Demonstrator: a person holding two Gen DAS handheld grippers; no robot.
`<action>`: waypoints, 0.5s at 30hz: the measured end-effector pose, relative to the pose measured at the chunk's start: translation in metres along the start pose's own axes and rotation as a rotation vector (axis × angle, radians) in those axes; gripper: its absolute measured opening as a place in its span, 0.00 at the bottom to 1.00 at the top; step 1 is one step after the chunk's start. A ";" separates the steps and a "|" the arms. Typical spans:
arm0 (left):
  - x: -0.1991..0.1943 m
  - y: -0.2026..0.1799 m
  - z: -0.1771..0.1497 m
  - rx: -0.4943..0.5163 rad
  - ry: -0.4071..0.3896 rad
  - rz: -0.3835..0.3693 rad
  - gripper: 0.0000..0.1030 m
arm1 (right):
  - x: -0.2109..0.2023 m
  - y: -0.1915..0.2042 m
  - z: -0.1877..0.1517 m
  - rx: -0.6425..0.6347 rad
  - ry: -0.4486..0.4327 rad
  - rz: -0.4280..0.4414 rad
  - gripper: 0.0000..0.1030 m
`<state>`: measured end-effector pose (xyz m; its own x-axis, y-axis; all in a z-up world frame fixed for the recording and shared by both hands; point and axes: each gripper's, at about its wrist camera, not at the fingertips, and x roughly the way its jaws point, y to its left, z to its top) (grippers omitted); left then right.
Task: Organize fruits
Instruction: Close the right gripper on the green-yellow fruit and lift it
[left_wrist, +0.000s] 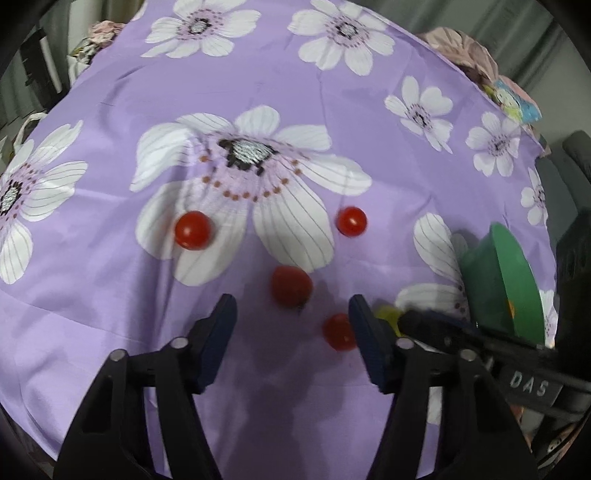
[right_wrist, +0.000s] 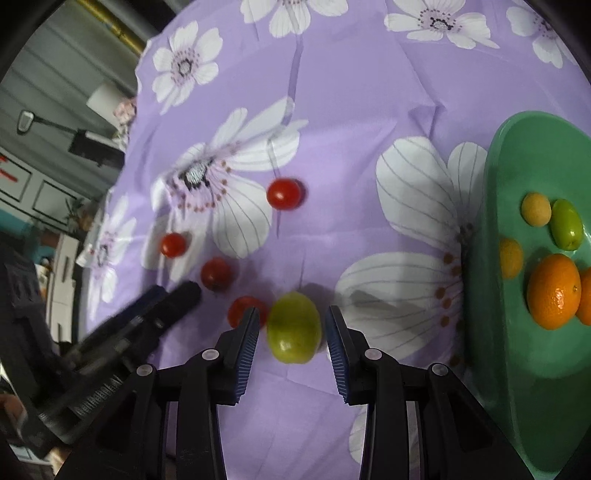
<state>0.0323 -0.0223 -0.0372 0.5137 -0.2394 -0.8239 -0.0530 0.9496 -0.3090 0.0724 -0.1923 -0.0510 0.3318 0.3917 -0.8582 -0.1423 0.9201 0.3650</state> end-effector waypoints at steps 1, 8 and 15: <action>0.001 -0.003 -0.001 0.010 0.008 -0.011 0.54 | 0.000 0.001 0.001 0.002 -0.010 -0.007 0.35; 0.003 -0.019 -0.007 0.054 0.045 -0.104 0.43 | -0.003 -0.009 0.002 0.088 -0.024 0.049 0.35; 0.013 -0.038 -0.014 0.087 0.101 -0.174 0.42 | 0.004 -0.008 0.000 0.120 -0.009 0.057 0.36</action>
<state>0.0292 -0.0643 -0.0431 0.4200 -0.4159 -0.8066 0.1051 0.9051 -0.4119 0.0745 -0.1982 -0.0572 0.3350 0.4425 -0.8319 -0.0487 0.8898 0.4537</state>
